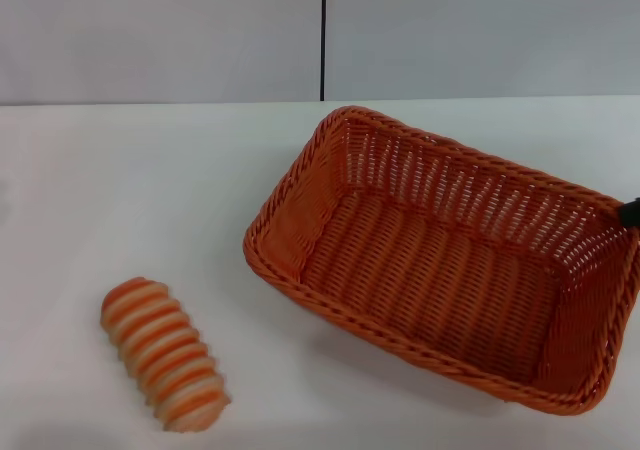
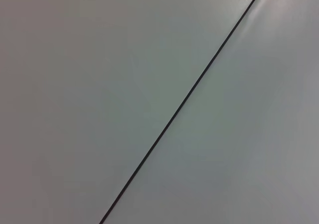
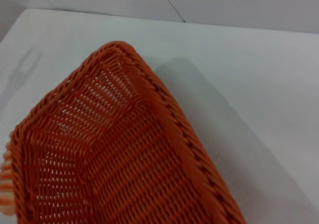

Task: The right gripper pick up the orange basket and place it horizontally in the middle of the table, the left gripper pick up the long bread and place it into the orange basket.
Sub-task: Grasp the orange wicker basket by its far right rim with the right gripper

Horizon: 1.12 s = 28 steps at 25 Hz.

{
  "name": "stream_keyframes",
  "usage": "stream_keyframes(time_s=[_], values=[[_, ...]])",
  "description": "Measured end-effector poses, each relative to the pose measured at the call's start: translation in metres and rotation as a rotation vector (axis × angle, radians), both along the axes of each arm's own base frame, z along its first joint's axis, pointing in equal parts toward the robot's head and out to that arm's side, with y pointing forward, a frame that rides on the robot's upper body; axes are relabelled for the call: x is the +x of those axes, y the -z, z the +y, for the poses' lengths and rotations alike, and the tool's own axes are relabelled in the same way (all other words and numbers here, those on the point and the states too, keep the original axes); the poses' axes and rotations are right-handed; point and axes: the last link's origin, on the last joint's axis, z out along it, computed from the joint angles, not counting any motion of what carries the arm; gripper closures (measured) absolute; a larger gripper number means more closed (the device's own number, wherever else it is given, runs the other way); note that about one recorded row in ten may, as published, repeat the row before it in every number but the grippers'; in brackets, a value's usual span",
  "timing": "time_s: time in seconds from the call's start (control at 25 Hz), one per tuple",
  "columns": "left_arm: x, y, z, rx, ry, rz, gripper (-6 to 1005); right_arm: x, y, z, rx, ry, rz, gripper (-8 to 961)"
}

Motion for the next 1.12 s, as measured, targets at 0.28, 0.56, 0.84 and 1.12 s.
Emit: stream_keyframes(time_s=[0.28, 0.56, 0.84, 1.12], values=[[0.001, 0.001, 0.004, -0.006, 0.001, -0.002, 165, -0.004, 0.014, 0.004, 0.003, -0.008, 0.003, 313], [0.0, 0.001, 0.005, -0.005, -0.004, -0.001, 168, -0.003, 0.028, 0.003, -0.017, -0.01, -0.013, 314], [0.0, 0.001, 0.007, -0.009, -0.01, 0.0, 170, -0.001, 0.036, 0.002, -0.032, -0.012, -0.028, 445], [-0.001, 0.001, 0.008, -0.009, -0.016, 0.003, 172, 0.0, 0.037, 0.002, -0.027, -0.026, -0.033, 740]])
